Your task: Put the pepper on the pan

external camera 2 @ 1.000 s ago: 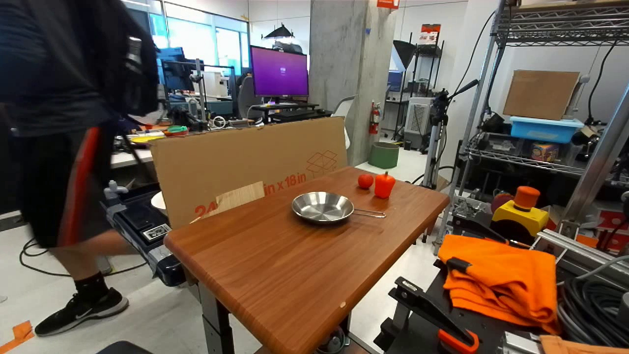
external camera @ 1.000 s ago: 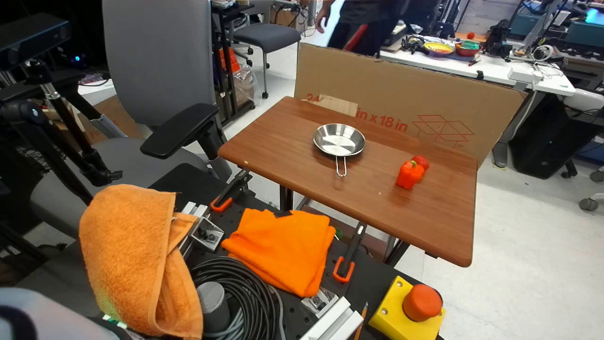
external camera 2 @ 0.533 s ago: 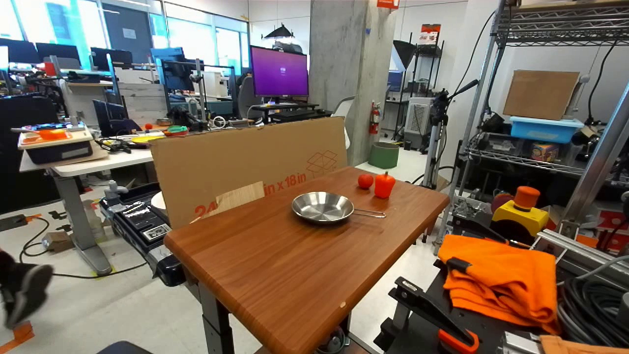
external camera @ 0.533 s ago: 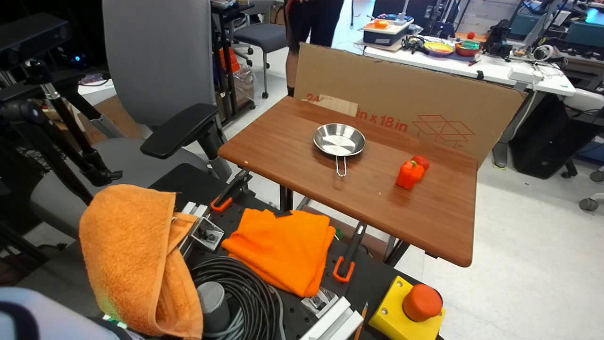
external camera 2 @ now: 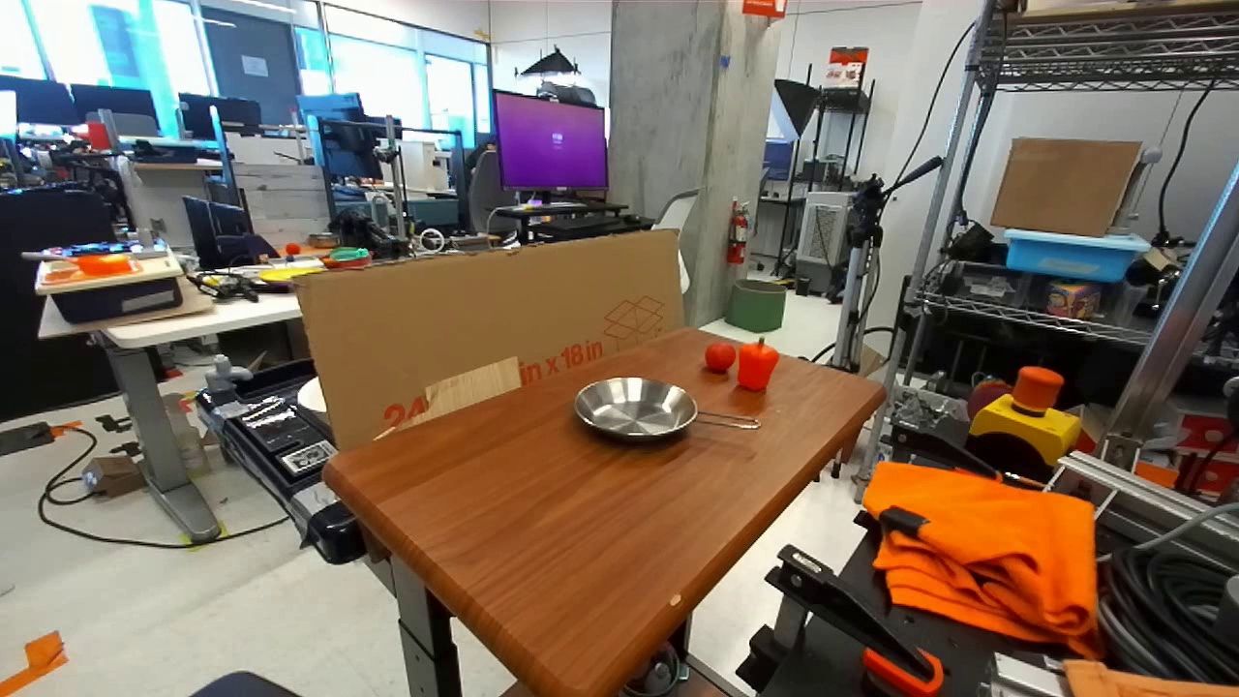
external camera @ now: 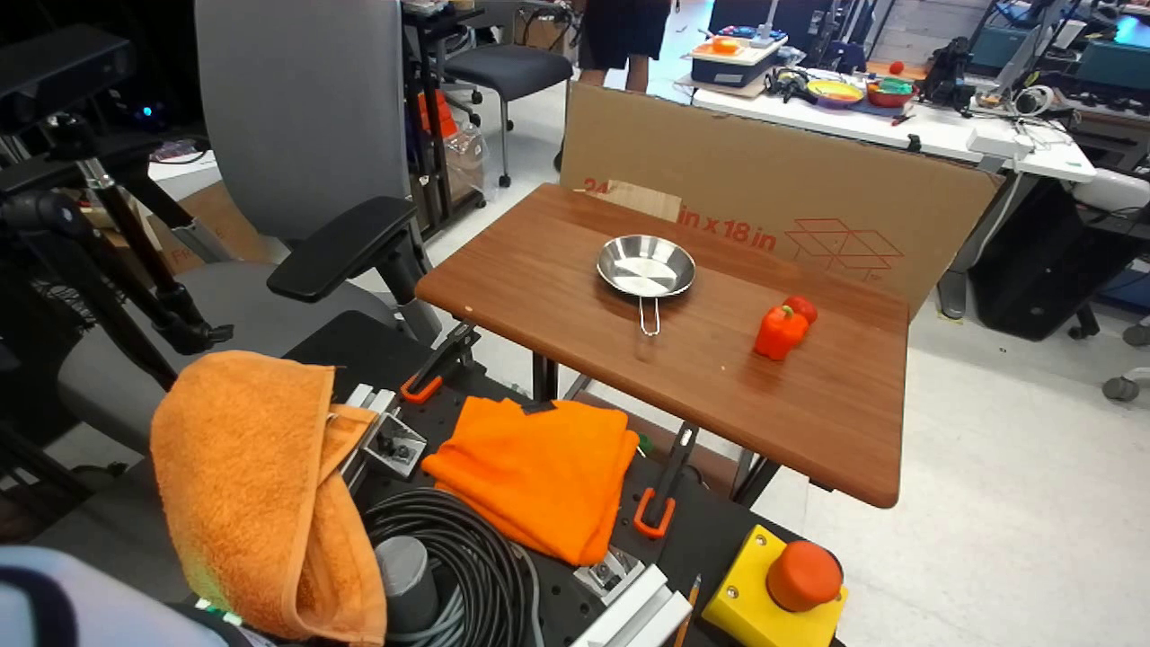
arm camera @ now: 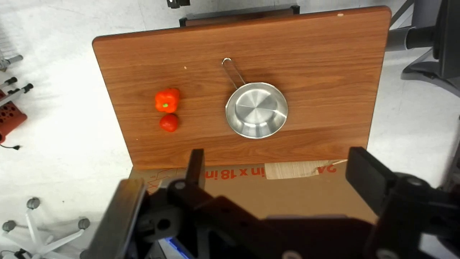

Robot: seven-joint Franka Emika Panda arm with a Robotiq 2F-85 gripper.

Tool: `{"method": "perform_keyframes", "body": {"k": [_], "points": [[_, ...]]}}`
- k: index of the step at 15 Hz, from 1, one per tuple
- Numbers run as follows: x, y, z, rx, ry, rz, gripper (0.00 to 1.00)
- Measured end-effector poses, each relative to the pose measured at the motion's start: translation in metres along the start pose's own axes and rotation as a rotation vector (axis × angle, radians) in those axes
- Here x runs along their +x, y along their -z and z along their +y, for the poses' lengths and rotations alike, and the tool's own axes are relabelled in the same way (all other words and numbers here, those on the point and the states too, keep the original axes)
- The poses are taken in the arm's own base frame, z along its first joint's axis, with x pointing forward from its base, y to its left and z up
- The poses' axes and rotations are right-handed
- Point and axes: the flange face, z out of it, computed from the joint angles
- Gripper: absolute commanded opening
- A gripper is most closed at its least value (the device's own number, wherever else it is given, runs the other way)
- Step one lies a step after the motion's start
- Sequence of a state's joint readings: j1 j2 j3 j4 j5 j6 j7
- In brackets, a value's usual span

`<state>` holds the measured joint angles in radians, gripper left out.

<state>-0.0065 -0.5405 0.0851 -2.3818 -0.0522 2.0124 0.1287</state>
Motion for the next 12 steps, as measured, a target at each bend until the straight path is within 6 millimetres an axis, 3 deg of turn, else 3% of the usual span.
{"method": "perform_keyframes", "body": {"k": [4,12], "points": [[0.000,-0.003,0.010,-0.011,-0.048,-0.004,1.00],[0.003,0.002,0.054,0.002,-0.144,-0.014,1.00]]}}
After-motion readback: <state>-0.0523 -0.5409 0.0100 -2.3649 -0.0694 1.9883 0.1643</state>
